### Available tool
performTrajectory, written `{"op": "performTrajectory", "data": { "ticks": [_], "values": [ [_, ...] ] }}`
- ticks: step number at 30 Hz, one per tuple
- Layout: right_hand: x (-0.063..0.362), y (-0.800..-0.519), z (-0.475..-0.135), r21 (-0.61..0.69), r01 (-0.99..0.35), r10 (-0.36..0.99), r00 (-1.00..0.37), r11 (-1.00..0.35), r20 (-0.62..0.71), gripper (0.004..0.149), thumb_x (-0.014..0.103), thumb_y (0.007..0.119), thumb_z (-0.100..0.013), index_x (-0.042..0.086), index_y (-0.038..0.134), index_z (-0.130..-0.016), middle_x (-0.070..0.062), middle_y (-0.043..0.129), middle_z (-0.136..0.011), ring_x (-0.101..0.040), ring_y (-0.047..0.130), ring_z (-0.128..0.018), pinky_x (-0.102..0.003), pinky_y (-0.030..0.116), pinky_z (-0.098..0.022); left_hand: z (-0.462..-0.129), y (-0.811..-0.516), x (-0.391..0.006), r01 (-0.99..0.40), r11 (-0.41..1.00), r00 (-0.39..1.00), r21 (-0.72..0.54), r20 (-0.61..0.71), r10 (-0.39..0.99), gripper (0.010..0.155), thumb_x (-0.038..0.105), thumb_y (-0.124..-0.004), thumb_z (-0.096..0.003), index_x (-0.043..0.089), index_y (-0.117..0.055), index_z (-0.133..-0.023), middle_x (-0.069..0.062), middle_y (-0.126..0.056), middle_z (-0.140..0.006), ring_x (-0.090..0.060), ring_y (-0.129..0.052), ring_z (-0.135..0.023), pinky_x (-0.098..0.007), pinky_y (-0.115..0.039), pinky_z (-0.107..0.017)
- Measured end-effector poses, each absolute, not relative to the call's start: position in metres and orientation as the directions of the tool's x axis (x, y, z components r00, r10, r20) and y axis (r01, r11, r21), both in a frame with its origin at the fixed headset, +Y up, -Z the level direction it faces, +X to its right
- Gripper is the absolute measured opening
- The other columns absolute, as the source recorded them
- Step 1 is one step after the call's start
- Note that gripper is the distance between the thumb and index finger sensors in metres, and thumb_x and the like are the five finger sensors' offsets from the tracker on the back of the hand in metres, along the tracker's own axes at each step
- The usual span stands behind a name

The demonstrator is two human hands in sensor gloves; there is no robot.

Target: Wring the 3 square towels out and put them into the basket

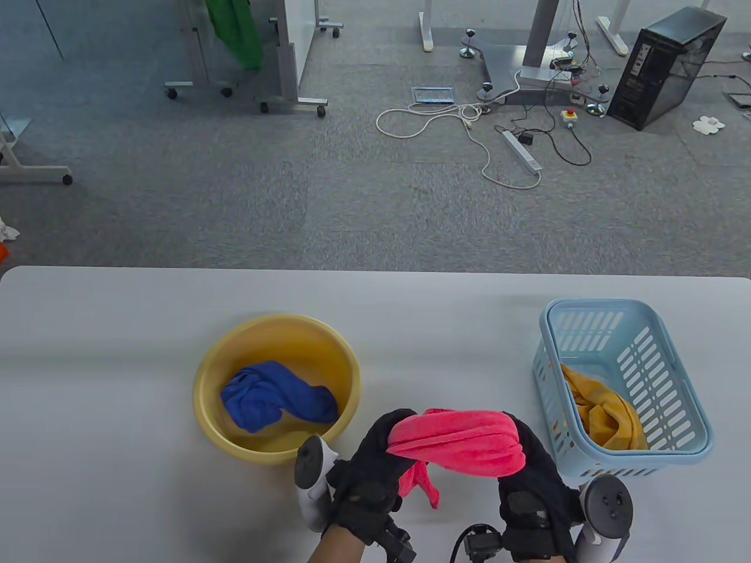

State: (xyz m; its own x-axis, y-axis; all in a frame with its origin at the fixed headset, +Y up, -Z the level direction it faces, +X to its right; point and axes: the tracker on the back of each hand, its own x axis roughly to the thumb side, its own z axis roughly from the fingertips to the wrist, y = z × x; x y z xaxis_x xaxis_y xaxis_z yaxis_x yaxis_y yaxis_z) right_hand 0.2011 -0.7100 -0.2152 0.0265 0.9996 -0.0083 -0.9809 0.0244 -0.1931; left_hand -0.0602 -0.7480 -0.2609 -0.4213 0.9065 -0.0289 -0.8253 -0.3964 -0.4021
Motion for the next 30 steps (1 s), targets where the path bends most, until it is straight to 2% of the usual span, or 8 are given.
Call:
{"op": "performTrajectory", "data": {
  "ticks": [6,10,12,14,20,23,27,30],
  "values": [
    [0.187,-0.715,-0.22,-0.041,-0.999,0.998,-0.018,-0.02,-0.055,0.062,0.047,0.09,-0.053,0.01,0.072,-0.099,-0.023,0.081,-0.091,-0.04,0.092,-0.069,-0.06,0.066,-0.067,-0.26,-0.746,-0.066,-0.808,-0.48,-0.501,-0.342,-0.031,0.865,0.057,0.033,-0.086,-0.0582,0.031,-0.06,-0.109,-0.009,-0.076,-0.102,-0.033,-0.085,-0.09,-0.066,-0.057,-0.07],
    [0.183,-0.711,-0.223,0.077,-0.996,0.998,-0.055,-0.054,-0.012,0.072,0.047,0.091,-0.052,0.01,0.062,-0.107,-0.026,0.073,-0.099,-0.046,0.086,-0.078,-0.065,0.06,-0.068,-0.261,-0.746,-0.071,-0.797,-0.51,-0.525,-0.324,-0.046,0.85,0.057,0.032,-0.084,-0.0592,0.032,-0.058,-0.11,-0.009,-0.074,-0.103,-0.034,-0.083,-0.092,-0.066,-0.056,-0.07],
    [0.187,-0.706,-0.224,0.163,-0.978,0.99,-0.138,-0.131,-0.035,0.083,0.046,0.093,-0.051,0.008,0.052,-0.111,-0.028,0.065,-0.104,-0.051,0.079,-0.084,-0.068,0.056,-0.07,-0.263,-0.746,-0.076,-0.803,-0.509,-0.52,-0.309,-0.054,0.853,0.056,0.032,-0.081,-0.0603,0.035,-0.058,-0.111,-0.01,-0.071,-0.105,-0.035,-0.081,-0.094,-0.067,-0.054,-0.071],
    [0.194,-0.7,-0.224,0.216,-0.955,0.979,-0.204,-0.202,0.012,0.092,0.047,0.093,-0.052,0.009,0.039,-0.115,-0.029,0.054,-0.11,-0.054,0.071,-0.091,-0.07,0.051,-0.071,-0.266,-0.745,-0.083,-0.827,-0.478,-0.494,-0.297,-0.026,0.869,0.055,0.032,-0.081,-0.0607,0.036,-0.058,-0.111,-0.01,-0.07,-0.106,-0.036,-0.08,-0.094,-0.067,-0.054,-0.071],
    [0.205,-0.676,-0.214,0.155,-0.961,0.965,-0.203,-0.228,0.165,0.114,0.047,0.098,-0.048,0.01,0.014,-0.116,-0.032,0.024,-0.116,-0.063,0.039,-0.101,-0.075,0.038,-0.073,-0.264,-0.74,-0.097,-0.916,-0.341,-0.356,-0.21,0.037,0.934,0.055,0.031,-0.082,-0.0594,0.035,-0.061,-0.11,-0.011,-0.072,-0.106,-0.037,-0.081,-0.095,-0.066,-0.055,-0.07],
    [0.197,-0.664,-0.21,0.161,-0.927,0.919,-0.29,-0.34,0.268,0.118,0.051,0.097,-0.047,0.01,0.01,-0.115,-0.033,0.016,-0.116,-0.065,0.029,-0.101,-0.077,0.035,-0.073,-0.262,-0.739,-0.09,-0.926,-0.301,-0.319,-0.229,0.042,0.947,0.055,0.03,-0.082,-0.0594,0.034,-0.061,-0.11,-0.014,-0.071,-0.107,-0.039,-0.08,-0.096,-0.067,-0.055,-0.07],
    [0.184,-0.666,-0.209,0.203,-0.878,0.884,-0.372,-0.434,0.281,0.125,0.054,0.097,-0.046,0.01,0.001,-0.113,-0.033,0.002,-0.113,-0.065,0.015,-0.1,-0.078,0.028,-0.073,-0.259,-0.737,-0.079,-0.908,-0.304,-0.327,-0.287,0.035,0.944,0.055,0.03,-0.081,-0.0598,0.033,-0.059,-0.111,-0.016,-0.067,-0.109,-0.042,-0.076,-0.099,-0.067,-0.054,-0.07],
    [0.177,-0.672,-0.212,0.21,-0.882,0.893,-0.366,-0.423,0.263,0.124,0.055,0.097,-0.045,0.01,0.004,-0.113,-0.033,0.0,-0.112,-0.065,0.014,-0.1,-0.078,0.028,-0.072,-0.257,-0.735,-0.074,-0.899,-0.298,-0.33,-0.321,0.049,0.943,0.056,0.031,-0.08,-0.06,0.034,-0.058,-0.111,-0.014,-0.065,-0.111,-0.042,-0.075,-0.1,-0.067,-0.054,-0.071]
  ]
}}
